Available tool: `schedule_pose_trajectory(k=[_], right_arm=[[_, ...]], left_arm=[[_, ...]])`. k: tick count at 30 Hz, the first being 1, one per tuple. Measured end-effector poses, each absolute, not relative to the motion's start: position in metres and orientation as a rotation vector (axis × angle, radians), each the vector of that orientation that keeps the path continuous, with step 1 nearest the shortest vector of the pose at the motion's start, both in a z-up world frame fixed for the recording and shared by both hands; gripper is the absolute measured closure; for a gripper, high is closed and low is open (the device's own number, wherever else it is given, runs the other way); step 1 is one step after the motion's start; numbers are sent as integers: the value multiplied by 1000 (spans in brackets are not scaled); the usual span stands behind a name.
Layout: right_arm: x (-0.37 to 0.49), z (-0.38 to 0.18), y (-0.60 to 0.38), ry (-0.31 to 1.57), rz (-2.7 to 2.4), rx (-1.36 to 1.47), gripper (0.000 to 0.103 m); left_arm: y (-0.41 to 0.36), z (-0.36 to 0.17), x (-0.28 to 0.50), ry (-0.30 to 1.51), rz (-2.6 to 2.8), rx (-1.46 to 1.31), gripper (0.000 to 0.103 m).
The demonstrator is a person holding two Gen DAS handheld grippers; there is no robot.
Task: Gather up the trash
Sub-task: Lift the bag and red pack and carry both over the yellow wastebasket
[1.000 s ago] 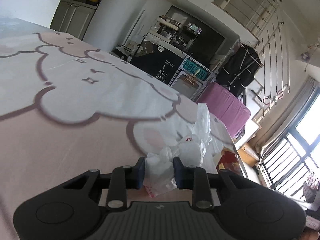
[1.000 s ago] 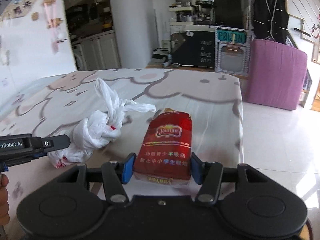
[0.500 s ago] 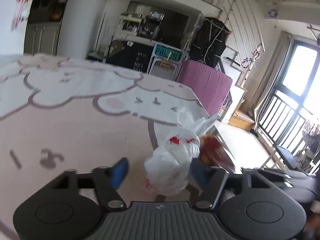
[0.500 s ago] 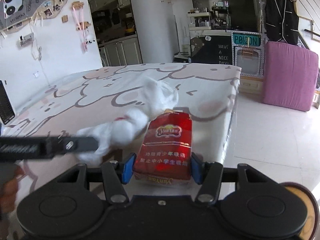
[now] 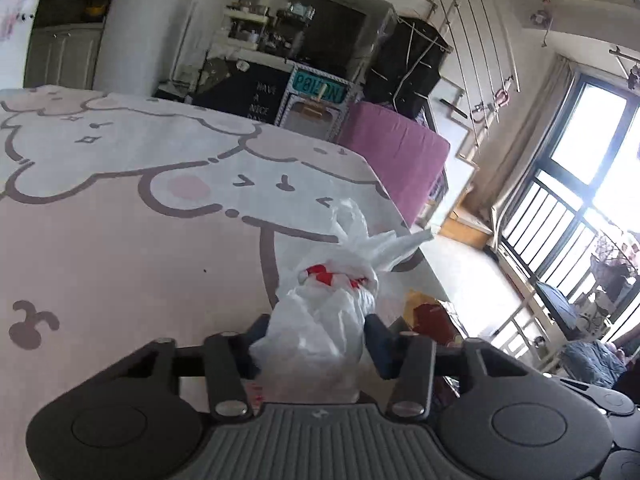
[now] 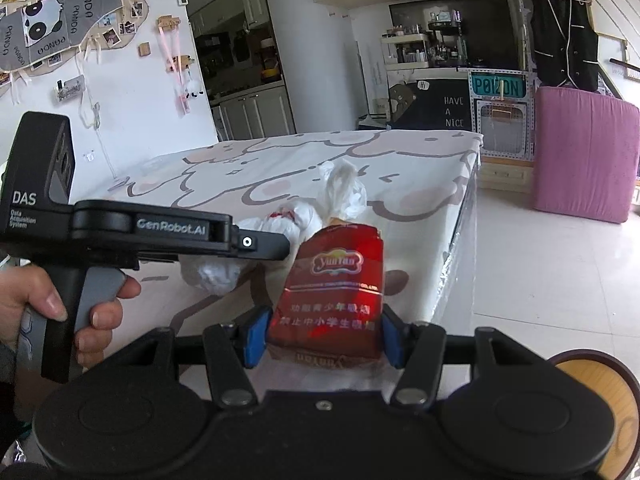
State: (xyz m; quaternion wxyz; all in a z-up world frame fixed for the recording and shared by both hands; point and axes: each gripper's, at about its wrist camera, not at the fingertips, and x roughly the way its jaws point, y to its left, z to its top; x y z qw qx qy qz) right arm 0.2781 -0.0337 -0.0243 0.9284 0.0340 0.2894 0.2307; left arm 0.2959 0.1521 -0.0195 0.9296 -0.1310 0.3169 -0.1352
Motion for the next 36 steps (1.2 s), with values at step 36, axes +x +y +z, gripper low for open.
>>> schedule_pose_trajectory(k=[36], right_arm=[[196,40,-139,411,271,91,46]], left_arm=[[59,60,183,420,-194,-97,66]])
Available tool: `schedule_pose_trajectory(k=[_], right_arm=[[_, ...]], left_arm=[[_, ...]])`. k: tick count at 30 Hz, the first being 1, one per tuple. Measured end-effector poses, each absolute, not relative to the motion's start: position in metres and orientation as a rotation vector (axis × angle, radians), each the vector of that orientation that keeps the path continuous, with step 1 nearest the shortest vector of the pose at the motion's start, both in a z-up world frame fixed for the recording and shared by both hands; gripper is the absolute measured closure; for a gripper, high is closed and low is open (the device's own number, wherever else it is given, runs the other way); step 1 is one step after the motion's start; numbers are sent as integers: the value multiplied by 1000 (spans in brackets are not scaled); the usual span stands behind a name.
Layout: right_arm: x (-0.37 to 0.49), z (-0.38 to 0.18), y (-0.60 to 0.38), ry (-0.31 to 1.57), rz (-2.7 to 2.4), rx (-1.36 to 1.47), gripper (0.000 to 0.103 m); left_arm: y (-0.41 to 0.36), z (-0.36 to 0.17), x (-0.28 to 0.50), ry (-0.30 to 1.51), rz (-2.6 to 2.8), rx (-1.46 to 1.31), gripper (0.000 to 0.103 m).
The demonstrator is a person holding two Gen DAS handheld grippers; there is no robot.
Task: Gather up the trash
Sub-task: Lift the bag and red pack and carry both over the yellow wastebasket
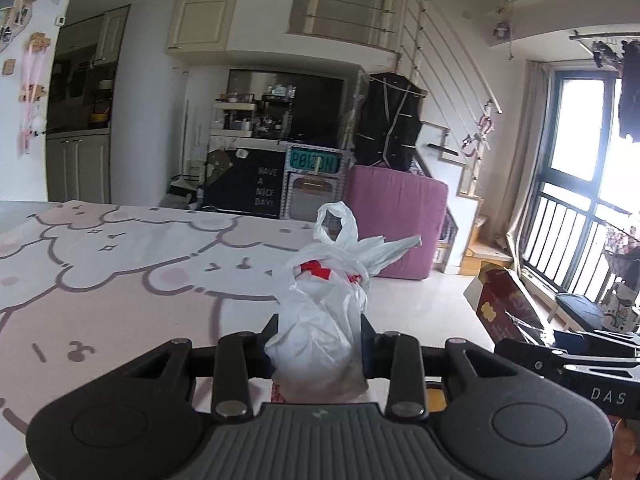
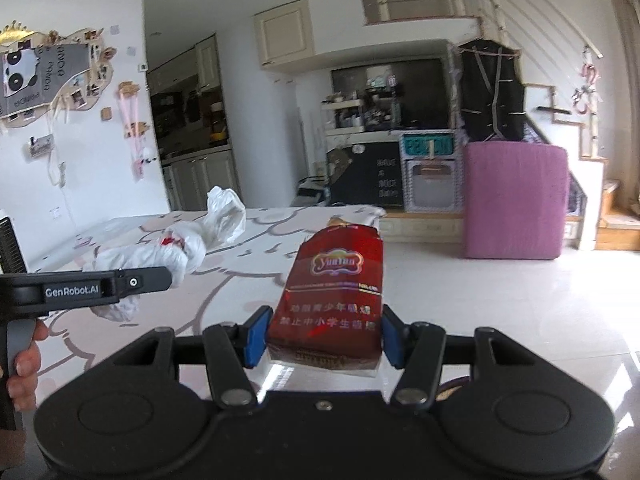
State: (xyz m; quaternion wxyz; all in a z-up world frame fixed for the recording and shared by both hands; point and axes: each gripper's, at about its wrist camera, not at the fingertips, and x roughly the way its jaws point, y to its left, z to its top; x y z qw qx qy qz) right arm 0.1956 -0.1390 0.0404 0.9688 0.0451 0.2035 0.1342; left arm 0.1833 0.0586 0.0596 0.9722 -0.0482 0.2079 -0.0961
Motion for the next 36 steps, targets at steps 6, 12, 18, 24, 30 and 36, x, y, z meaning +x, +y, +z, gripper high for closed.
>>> schedule_pose_trajectory(k=[6,12,18,24,30,36], right_arm=[[183,42,-168,406,218,100,46],[173,39,-197,410,156,97,46],[169,34,-232,416,79,99,46],[174,26,-266,435,-3,117,46],[188,7,-296,481,-67,135,46],[226,-21,-318,549,-118,293,46]], left_arm=[[27,61,182,421,-245,-97,66],[-8,57,187,435,-308,-86,66],[-45,51,202,468,-378,-78,66],[-87,41,232,525,-448,-64,66],[-127,10,272,659,-510,-14,66],[-150,-43,320,837,-509,12,66]])
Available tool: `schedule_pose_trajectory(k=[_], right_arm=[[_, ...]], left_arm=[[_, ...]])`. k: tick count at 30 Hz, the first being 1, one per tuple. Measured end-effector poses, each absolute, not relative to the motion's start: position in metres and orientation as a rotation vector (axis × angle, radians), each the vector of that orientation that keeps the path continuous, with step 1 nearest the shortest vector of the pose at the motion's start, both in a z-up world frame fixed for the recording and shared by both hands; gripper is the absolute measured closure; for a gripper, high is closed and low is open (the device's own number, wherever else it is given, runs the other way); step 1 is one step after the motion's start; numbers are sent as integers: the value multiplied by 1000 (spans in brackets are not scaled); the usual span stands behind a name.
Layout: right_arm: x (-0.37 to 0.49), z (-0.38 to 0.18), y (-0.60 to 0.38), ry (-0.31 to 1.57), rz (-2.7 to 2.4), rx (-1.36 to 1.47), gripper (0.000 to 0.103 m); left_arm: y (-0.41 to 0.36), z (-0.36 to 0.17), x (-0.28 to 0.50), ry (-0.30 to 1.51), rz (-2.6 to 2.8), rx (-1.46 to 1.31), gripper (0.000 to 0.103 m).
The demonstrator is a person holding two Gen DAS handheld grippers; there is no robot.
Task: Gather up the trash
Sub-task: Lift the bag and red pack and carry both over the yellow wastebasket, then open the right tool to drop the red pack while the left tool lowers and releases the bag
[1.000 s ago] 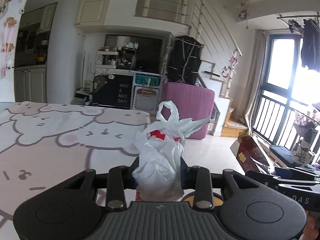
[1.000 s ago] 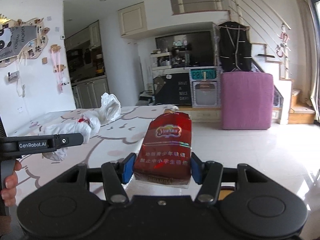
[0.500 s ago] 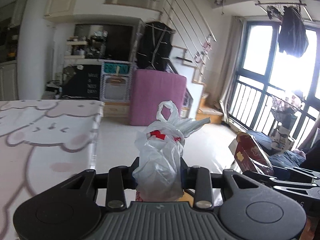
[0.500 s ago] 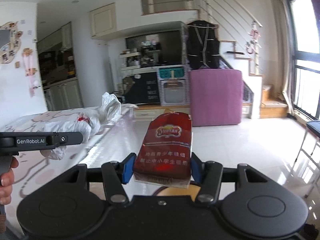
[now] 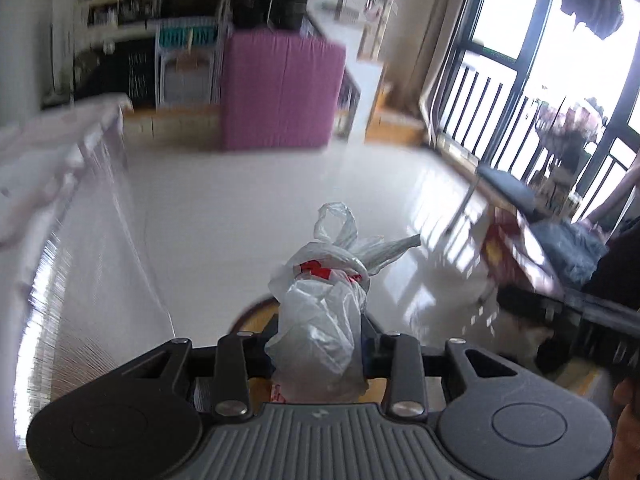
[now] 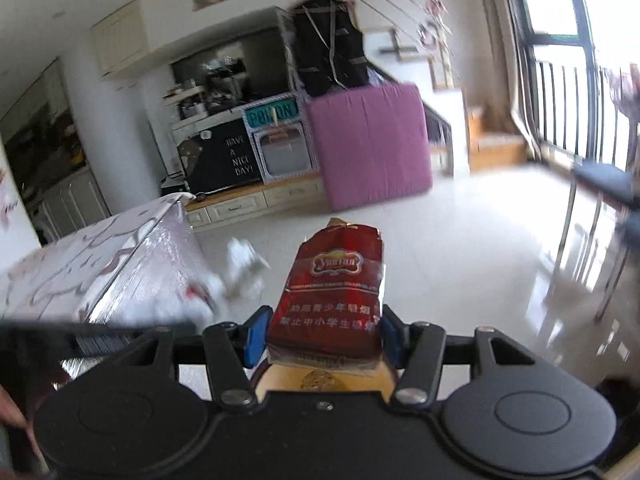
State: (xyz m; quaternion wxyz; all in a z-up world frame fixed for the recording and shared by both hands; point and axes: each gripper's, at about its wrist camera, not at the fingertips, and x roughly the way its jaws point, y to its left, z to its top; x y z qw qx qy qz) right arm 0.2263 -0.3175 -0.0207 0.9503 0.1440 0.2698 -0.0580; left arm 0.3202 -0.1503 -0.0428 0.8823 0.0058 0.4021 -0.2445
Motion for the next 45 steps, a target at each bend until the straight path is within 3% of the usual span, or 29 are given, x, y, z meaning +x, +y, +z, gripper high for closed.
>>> schedule_pose_trajectory(k=[14,29,36,42,45], right_arm=[[332,-105,-331,806,-127,341,46],[367,-166,-350,985,-57,390,46],[372,-200,-353,1105,-15,414,46],[377,-218,-363,1140,-70,489,46],[377,-225,-370,1128,-61,571,46]], left_arm=[[-198,-136,409,1131,-632,355,66],[-254,-232,398,1248,-852,873,65],[-260,-263,399,1333,-850,900,65],[-271,-286,412,1397,-874,756,64],[-267,-292,416,1413,-837,716,55]])
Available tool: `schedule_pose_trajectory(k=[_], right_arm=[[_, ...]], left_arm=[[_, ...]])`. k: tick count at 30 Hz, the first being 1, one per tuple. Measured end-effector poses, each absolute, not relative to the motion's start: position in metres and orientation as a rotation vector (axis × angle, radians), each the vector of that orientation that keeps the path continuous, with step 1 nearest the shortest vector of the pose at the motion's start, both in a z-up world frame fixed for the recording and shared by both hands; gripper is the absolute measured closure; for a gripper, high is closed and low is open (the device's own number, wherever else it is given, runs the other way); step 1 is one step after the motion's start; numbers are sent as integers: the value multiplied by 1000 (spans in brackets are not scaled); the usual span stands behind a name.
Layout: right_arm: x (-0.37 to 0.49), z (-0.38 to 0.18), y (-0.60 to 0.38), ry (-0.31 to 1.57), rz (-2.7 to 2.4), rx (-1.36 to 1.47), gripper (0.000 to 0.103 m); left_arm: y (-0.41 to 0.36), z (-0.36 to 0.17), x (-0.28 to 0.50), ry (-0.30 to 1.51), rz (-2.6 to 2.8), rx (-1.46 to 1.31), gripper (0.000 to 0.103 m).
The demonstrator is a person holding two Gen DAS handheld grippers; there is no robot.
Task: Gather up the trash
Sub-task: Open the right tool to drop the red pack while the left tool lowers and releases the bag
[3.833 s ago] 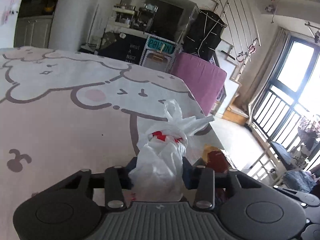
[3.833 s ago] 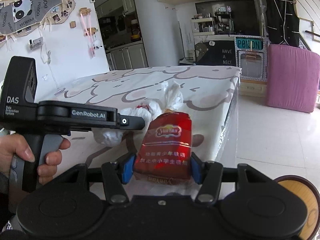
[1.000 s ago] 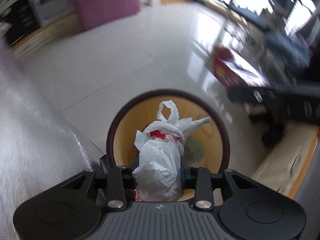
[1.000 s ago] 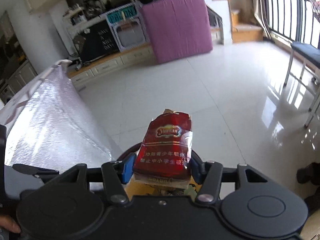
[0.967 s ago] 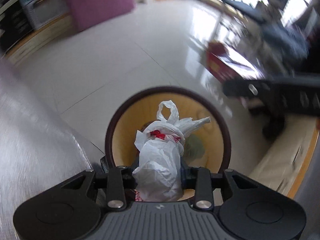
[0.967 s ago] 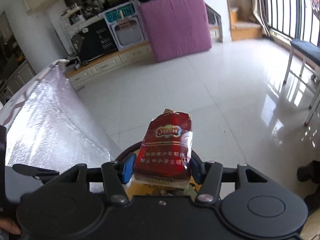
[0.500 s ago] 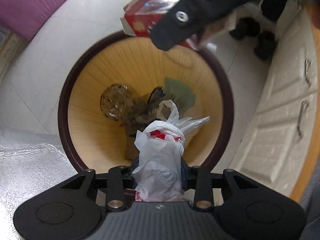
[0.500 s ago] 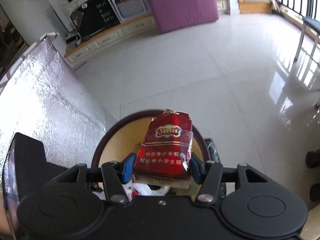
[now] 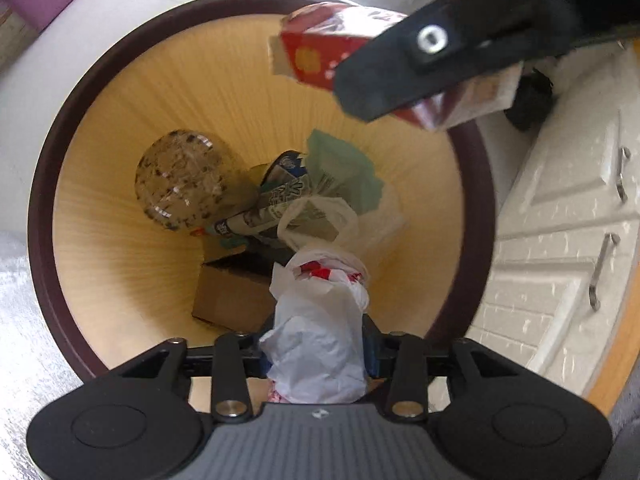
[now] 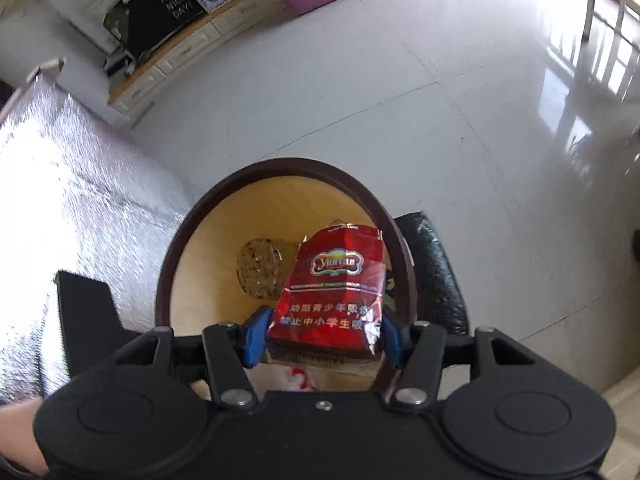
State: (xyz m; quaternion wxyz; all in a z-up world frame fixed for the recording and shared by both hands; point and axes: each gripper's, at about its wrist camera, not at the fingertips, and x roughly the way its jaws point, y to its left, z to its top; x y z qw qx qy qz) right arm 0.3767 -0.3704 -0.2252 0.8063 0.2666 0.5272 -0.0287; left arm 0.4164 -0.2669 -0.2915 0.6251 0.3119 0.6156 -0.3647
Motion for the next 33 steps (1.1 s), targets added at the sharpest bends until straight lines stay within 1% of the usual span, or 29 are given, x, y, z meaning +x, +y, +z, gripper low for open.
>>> schedule_pose_trajectory(k=[1,2,3,4,8,9,10,11,12,15,19,24,28,29,30,32,33], right_arm=[[378,-227,-370,1127,-61,576,46],[379,-228,-370,1125,-65,583,46],[380,-229,-371,1119,-64,595,46],[382,-230,-371,1114,-62,611,46],[381,-237,-376,1102,-43,658,45],[382,-238,-376,1102,-38,665,44],[383,-240,-375,1101,-35,665,44],[385,-240,-374,1099,-34,663,43],[386,-240,-374,1094,-34,664,41],[385,-239,-376,1078,-42,673,33],[383,-237,-379,1059,-54,683,33],[379,-237,-383,1057,-55,693,44],[377,-236,-384,1072,-48,661,48],[377,-236,-384,1076,-50,656,49],[377,-237,-385,1081,-53,654,49],[374,-235,-386,1085,-55,651,49],[373,-234,-385,1083,-55,648,49]], left_arm=[[-264,-292,419,1425,-814,695,45],[-262,-290,420,1437,-782,672,39],[-260,-289,423,1445,-757,645,31],[-257,-287,425,1456,-739,617,29],[-250,-277,430,1497,-734,505,29],[-248,-275,430,1500,-726,490,29],[-248,-271,425,1501,-718,481,37],[-247,-270,425,1502,-709,479,47],[-247,-268,424,1512,-704,481,68],[-245,-272,421,1510,-691,477,72],[-246,-283,421,1484,-681,470,75],[-252,-300,417,1455,-675,504,76],[-250,-305,417,1466,-671,502,77],[-249,-305,418,1468,-668,495,77],[-247,-303,419,1467,-664,479,74],[-246,-301,421,1483,-657,439,71],[-244,-299,421,1491,-652,421,64]])
